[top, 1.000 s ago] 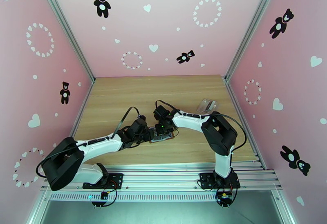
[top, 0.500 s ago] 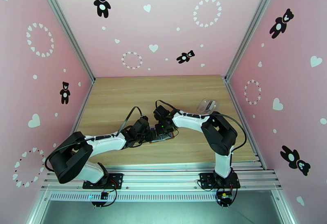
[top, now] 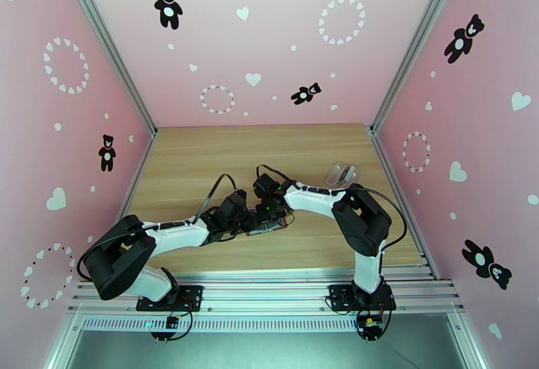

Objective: Put the credit cards into the card holder

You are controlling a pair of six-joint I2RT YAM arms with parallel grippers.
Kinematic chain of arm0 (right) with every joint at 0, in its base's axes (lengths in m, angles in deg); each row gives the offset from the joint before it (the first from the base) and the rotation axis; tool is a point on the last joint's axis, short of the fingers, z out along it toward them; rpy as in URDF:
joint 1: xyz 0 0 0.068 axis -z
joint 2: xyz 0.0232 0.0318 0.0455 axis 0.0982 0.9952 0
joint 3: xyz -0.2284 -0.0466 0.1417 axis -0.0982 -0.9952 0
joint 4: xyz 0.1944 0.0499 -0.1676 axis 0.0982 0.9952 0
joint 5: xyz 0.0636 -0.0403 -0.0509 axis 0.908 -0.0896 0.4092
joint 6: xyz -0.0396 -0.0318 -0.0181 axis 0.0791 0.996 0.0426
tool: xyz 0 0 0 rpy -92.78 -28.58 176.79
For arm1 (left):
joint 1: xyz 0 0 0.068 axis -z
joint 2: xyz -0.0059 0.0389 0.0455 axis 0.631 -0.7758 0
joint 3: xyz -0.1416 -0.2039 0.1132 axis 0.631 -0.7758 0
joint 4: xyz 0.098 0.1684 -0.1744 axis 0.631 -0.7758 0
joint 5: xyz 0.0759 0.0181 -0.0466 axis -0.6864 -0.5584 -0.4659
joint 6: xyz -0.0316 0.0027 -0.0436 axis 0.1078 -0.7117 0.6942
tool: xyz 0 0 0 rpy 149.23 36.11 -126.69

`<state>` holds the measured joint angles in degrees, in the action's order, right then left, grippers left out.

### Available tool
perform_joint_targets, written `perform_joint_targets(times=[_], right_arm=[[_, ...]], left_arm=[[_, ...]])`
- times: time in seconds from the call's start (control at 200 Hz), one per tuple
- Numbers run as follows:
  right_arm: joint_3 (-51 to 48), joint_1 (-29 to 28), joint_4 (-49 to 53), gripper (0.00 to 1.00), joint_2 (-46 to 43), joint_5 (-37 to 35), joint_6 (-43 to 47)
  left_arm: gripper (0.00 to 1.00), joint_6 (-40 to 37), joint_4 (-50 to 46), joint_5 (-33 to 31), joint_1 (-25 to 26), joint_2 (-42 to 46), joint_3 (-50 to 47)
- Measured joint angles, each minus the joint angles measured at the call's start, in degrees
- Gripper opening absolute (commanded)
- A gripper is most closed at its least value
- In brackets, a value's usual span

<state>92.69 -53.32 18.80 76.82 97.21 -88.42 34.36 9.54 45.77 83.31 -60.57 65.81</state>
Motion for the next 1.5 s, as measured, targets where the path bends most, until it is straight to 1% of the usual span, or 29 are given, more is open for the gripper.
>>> perform_joint_targets(times=[0.05,0.215,0.345,0.555,0.886,1.081,1.201,1.326,1.416,1.501], right_arm=[[-0.5,0.0,-0.2,0.04,-0.5,-0.3,-0.2],[-2.2,0.0,-0.2,0.16,-3.1,-1.7,-0.9],[-2.9,0.1,0.7,0.2,-5.8,-3.3,-1.4],[-4.5,1.5,2.2,0.21,-11.0,-5.5,-1.4],[-11.4,8.3,3.0,0.22,-19.6,-7.3,-0.9],[-13.4,10.4,4.4,0.22,-22.8,-7.5,-0.3],[-13.4,11.1,4.9,0.23,-23.6,-7.7,-0.1],[-13.4,11.1,5.3,0.23,-24.1,-7.8,0.1],[-13.4,11.4,5.4,0.24,-24.3,-8.0,0.1],[-13.4,12.2,5.7,0.27,-24.3,-8.2,0.2]], left_arm=[[0.32,0.2,0.4,0.4,0.0,-0.1,0.0],[0.33,0.4,1.8,1.5,0.0,-0.1,0.0],[0.33,0.5,2.8,2.1,-0.2,-0.2,0.0],[0.35,0.4,3.5,3.4,-0.2,-2.1,2.5],[0.49,-0.6,3.4,4.9,0.9,-7.6,10.6],[0.5,-1.3,3.3,5.7,1.7,-11.5,15.1],[0.5,-1.5,2.9,5.7,1.8,-12.7,15.7],[0.51,-2.1,1.7,5.4,1.8,-10.3,14.6],[0.51,-2.5,0.6,3.7,1.8,-4.7,11.1],[0.51,-2.6,-1.7,1.7,1.8,1.3,8.2]])
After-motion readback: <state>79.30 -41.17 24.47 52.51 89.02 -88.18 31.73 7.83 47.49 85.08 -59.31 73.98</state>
